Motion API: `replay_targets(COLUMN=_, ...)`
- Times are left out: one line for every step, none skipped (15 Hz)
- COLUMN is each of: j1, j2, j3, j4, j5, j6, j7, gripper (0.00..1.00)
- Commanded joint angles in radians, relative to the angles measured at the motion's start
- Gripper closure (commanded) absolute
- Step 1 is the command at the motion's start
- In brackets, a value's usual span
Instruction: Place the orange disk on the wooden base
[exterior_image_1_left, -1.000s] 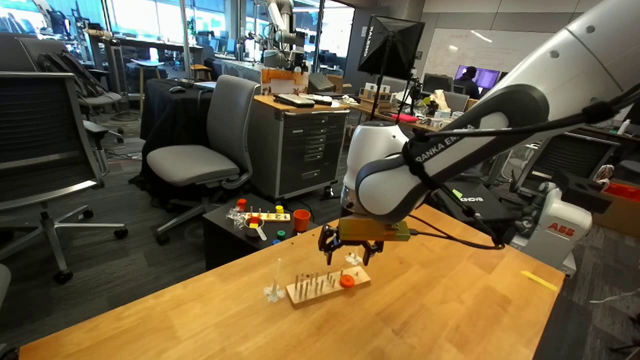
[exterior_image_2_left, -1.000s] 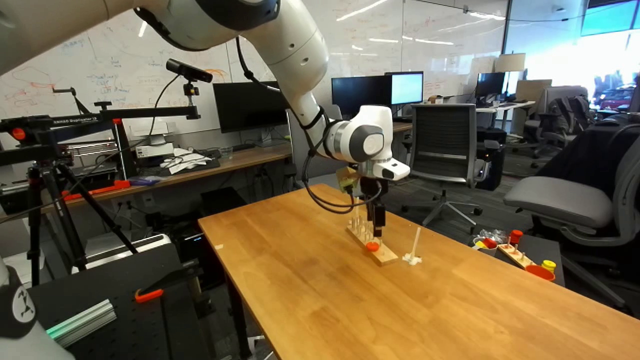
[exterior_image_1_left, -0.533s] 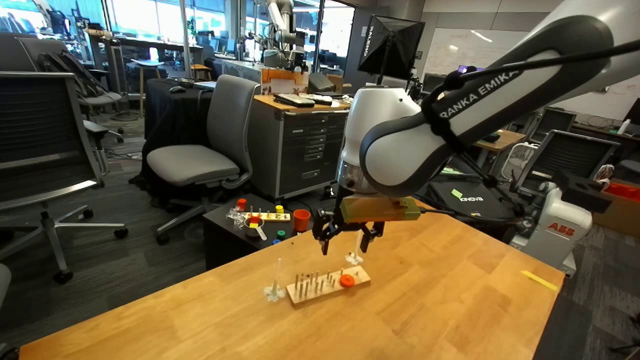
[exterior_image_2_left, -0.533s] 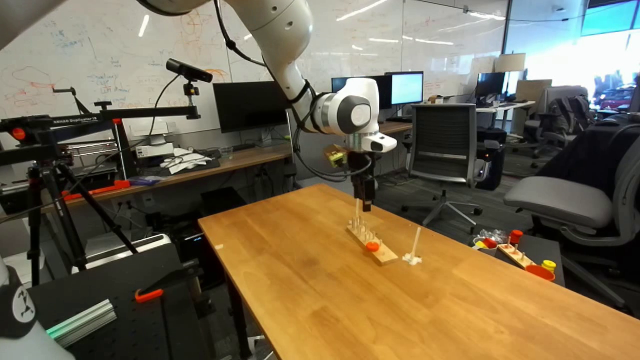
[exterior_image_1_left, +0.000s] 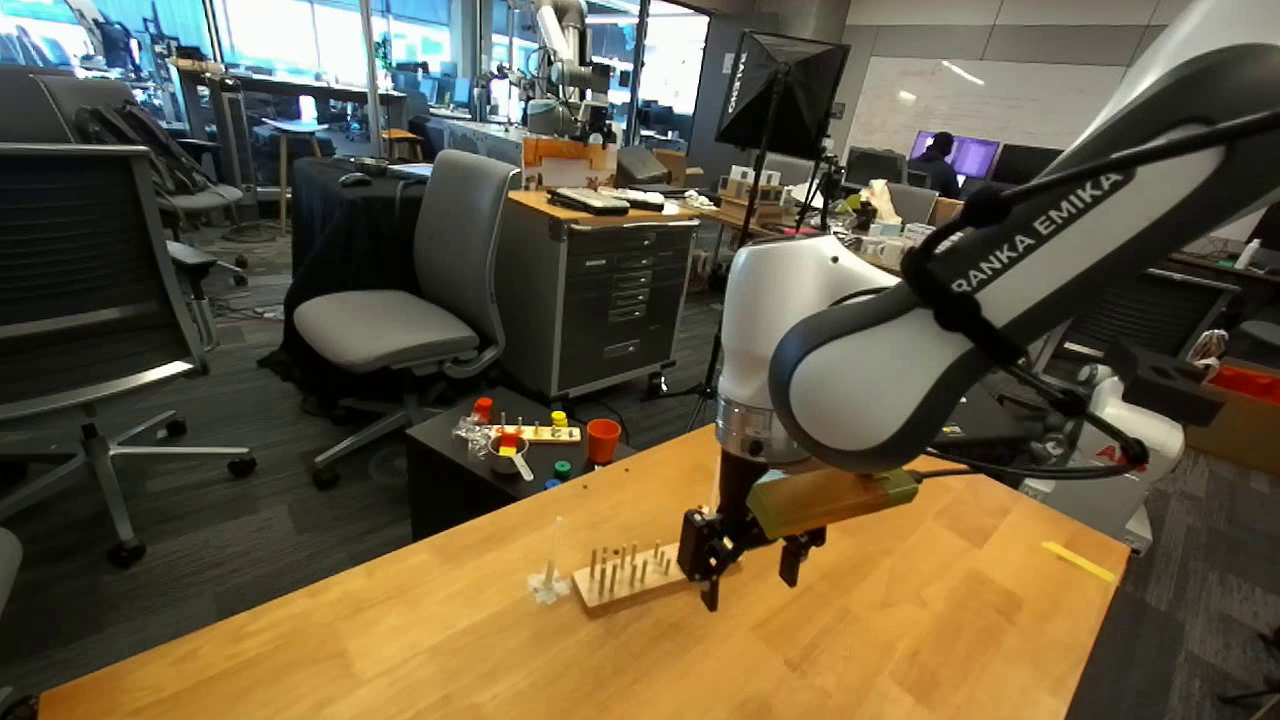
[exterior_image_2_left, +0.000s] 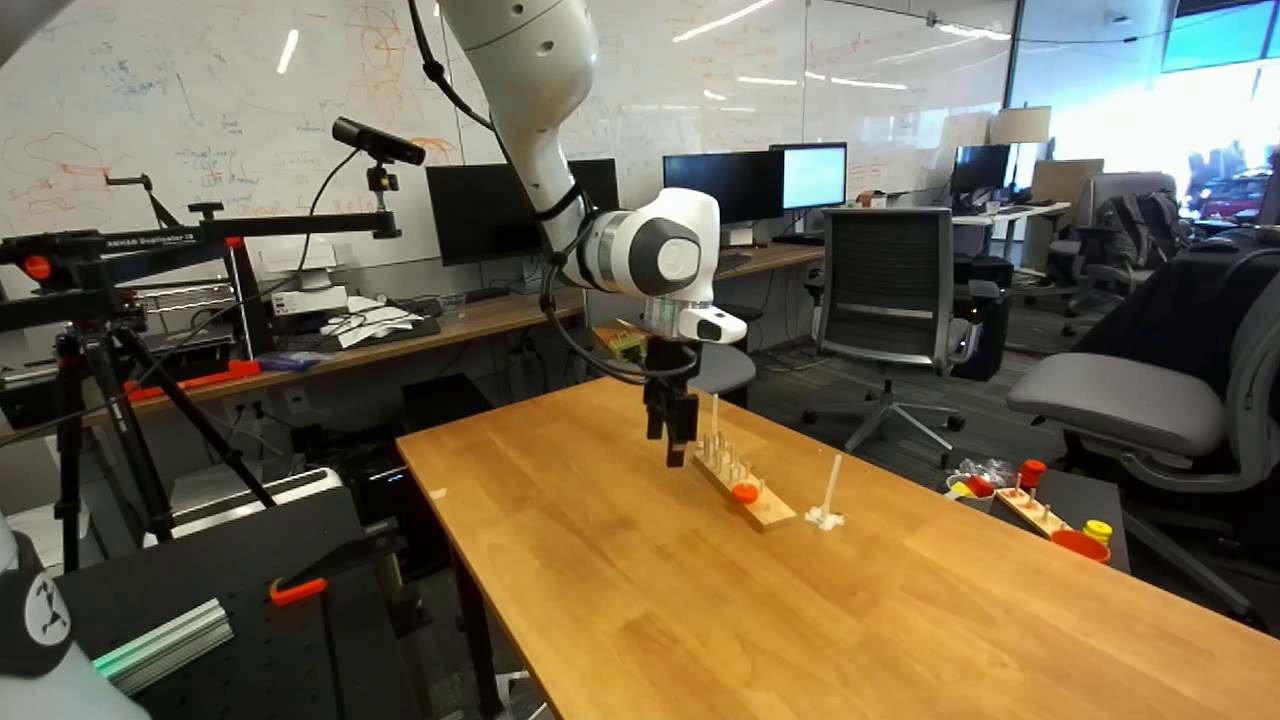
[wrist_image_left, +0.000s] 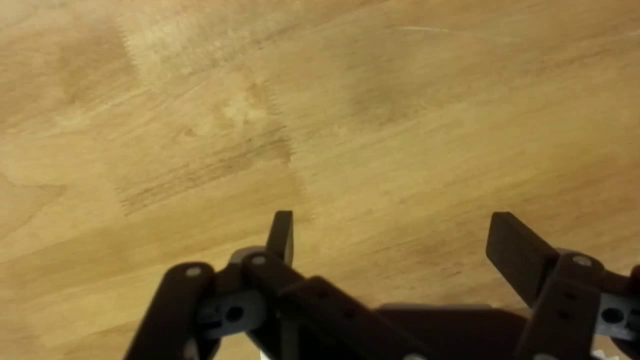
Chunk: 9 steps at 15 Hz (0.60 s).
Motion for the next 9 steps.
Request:
replay_targets(j1=0.006, j2=-0.076, j3=0.003, j4=-0.096, j5=-0.018, j6=-0.022, j7=-0.042, gripper=0.0)
replay_targets(j1=0.009, j2=-0.084, j3=0.002, j4=-0.105, j5=-0.022, j6=-0.032, j7=-0.054, gripper=0.0)
replay_targets(j1=0.015, j2=-0.094, j3=-0.001, j4=-0.112, j5=-0.031, j6=-0.047, j7=-0.063, gripper=0.0)
replay_targets(j1=0.016, j2=-0.101, j3=0.0, j4=-0.116, j5=-0.035, j6=-0.06, j7=-0.072, gripper=0.0)
replay_targets(j1=0.023, j2=-0.11, j3=-0.003, j4=-0.115, j5=-0.046, j6=-0.082, j7=-0.068, gripper=0.0)
replay_targets(j1=0.008, j2=-0.048, j3=0.002, j4=-0.07, j5=-0.025, j6=-0.045, j7=-0.053, gripper=0.0)
replay_targets(j1=0.01, j2=-0.057, j3=0.003, j4=-0.073, j5=-0.031, j6=-0.057, j7=-0.054, gripper=0.0)
replay_targets(j1=0.012, j2=-0.065, j3=0.003, j4=-0.077, j5=-0.034, j6=-0.063, j7=-0.054, gripper=0.0)
replay_targets(j1=0.013, j2=-0.071, j3=0.004, j4=-0.079, j5=-0.035, j6=-0.068, j7=-0.054, gripper=0.0)
